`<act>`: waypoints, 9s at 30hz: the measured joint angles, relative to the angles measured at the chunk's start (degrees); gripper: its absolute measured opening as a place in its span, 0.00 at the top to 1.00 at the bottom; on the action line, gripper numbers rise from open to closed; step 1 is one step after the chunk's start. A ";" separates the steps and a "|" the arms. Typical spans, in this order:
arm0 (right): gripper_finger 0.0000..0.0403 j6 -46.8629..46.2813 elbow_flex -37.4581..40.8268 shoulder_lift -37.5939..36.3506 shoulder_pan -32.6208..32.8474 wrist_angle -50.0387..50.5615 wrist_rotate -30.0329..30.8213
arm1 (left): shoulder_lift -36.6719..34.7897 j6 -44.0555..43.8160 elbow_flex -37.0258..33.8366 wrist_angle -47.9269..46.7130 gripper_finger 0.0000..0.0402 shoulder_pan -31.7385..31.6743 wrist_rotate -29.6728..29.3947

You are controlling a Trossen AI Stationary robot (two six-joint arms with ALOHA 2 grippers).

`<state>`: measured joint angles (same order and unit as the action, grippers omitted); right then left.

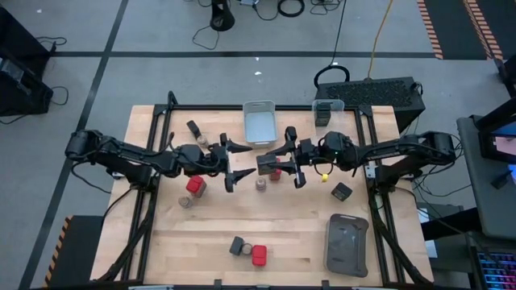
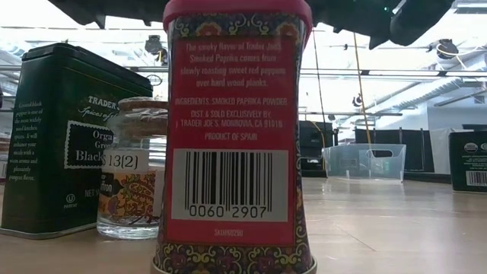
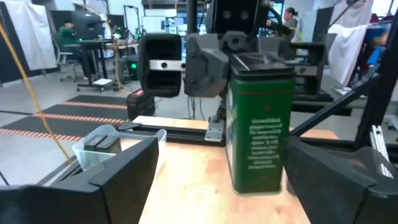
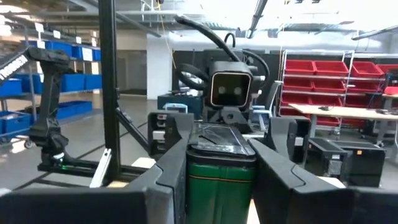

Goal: Sort spices by type
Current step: Put the black seasoning can into the transparent bin

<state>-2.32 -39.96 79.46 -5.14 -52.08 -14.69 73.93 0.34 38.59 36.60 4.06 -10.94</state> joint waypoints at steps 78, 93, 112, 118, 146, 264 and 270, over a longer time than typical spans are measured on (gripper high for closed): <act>0.36 13.23 -20.74 -6.44 -2.61 61.51 4.05 | 6.49 3.70 5.08 -8.21 0.65 -4.37 3.00; 0.34 21.01 -43.68 8.55 -2.15 89.07 10.11 | 6.47 4.68 5.09 -12.60 0.65 -4.48 2.44; 0.34 22.95 -53.41 17.57 -1.50 96.01 10.38 | 6.49 6.17 5.09 -18.41 0.65 -5.54 -1.13; 0.39 22.99 -53.37 17.44 -1.50 95.46 10.68 | 6.49 6.12 5.09 -19.78 0.65 -5.57 -1.29; 0.71 24.20 -53.36 17.44 -2.07 95.91 10.65 | 6.51 7.54 5.11 -19.22 0.47 -5.57 -2.67; 0.71 52.58 -23.72 12.09 -46.92 97.77 7.48 | -9.88 0.04 5.11 -41.62 0.20 -5.53 -9.07; 0.71 51.91 -23.86 12.81 -46.94 97.46 8.62 | -9.88 0.04 5.11 -41.62 0.20 -5.55 -9.07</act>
<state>49.58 -63.81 92.27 -52.07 45.38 -6.07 64.05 0.38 43.70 -5.02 -1.49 -20.01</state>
